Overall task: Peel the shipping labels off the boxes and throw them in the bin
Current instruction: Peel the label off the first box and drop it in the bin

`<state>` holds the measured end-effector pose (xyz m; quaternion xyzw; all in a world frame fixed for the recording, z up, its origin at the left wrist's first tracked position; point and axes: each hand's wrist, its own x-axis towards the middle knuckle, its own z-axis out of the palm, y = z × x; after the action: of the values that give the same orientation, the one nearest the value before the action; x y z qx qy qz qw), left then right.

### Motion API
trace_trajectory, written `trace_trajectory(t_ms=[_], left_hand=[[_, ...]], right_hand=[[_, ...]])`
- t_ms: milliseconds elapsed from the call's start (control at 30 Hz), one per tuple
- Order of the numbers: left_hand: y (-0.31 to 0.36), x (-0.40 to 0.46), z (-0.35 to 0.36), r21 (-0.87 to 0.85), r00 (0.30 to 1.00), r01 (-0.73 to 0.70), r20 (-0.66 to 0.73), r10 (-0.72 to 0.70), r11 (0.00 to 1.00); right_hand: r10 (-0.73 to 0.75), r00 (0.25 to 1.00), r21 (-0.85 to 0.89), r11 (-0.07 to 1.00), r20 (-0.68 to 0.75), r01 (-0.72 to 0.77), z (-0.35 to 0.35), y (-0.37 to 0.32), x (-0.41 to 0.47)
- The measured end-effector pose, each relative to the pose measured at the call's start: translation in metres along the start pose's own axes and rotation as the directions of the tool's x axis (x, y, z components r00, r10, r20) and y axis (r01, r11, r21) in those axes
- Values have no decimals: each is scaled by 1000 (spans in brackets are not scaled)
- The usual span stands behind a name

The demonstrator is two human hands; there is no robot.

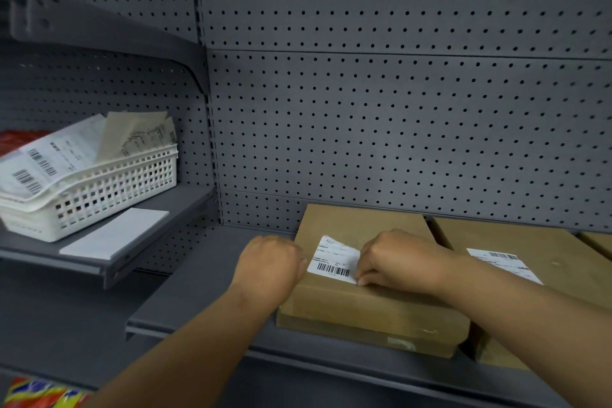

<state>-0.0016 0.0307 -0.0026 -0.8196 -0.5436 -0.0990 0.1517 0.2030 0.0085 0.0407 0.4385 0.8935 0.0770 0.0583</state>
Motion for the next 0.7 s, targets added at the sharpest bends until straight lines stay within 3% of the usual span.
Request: trace_trajectory(t_ms=[467,700], left_hand=[[-1,-1,3,-5,1000,-23,-4,23,1000],[0,-1,3,-14,1000,-5,6,5,1000]], right_hand=[[29,999,-118,993,22,-26,0,-11,-3],[65,994,-129,989,-93,-77,11,-17,-3]])
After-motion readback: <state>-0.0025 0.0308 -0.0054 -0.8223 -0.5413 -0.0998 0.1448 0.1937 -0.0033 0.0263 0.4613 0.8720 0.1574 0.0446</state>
